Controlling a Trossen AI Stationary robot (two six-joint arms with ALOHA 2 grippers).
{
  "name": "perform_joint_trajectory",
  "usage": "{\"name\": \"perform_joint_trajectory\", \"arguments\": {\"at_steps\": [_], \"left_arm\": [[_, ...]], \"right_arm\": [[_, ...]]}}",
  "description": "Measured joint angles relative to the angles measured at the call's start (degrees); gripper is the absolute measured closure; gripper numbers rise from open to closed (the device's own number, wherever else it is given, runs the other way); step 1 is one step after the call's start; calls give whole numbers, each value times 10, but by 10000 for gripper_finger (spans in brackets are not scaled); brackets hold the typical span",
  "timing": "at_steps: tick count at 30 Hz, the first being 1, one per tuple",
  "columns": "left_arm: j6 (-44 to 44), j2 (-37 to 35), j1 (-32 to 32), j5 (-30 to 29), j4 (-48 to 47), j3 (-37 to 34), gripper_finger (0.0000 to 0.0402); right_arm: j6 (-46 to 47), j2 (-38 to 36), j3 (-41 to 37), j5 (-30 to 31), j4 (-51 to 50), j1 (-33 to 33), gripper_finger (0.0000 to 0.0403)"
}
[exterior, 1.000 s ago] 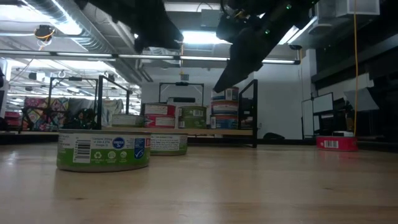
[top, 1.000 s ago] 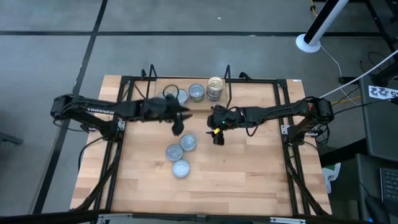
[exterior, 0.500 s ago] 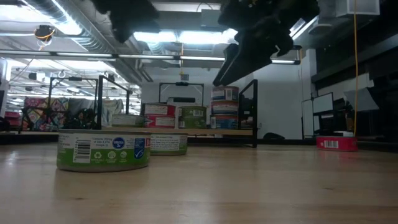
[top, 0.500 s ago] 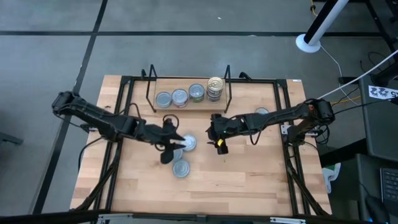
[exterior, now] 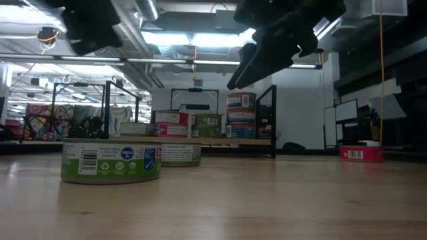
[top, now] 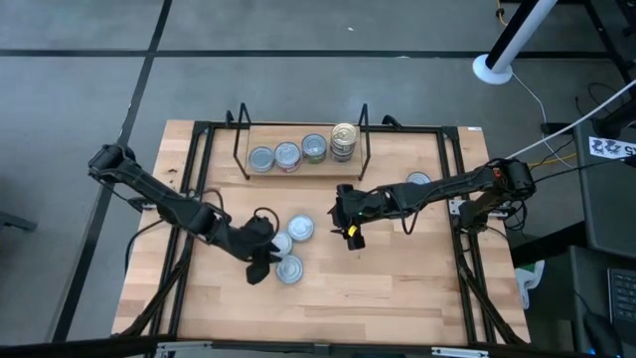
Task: Stack canned seafood by type on shelf
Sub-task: Stack the green-white tuna can on top of the green-white tuna can on the shelf
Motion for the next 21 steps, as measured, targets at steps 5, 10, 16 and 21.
{"name": "perform_joint_trajectory", "arguments": {"at_steps": [5, 10, 16, 21], "left_arm": [[-212, 29, -20, 21, -2, 0, 265], [-370, 57, -37, 24, -3, 0, 265], [-472, 103, -42, 27, -3, 0, 265], [-514, 124, -42, 54, -3, 0, 265]], "right_arm": [[0, 0, 0, 0, 2, 5, 153], [-18, 2, 0, 0, 24, 27, 153], [-61, 25, 0, 1, 71, 58, 153], [-86, 58, 0, 1, 104, 72, 153]]}}
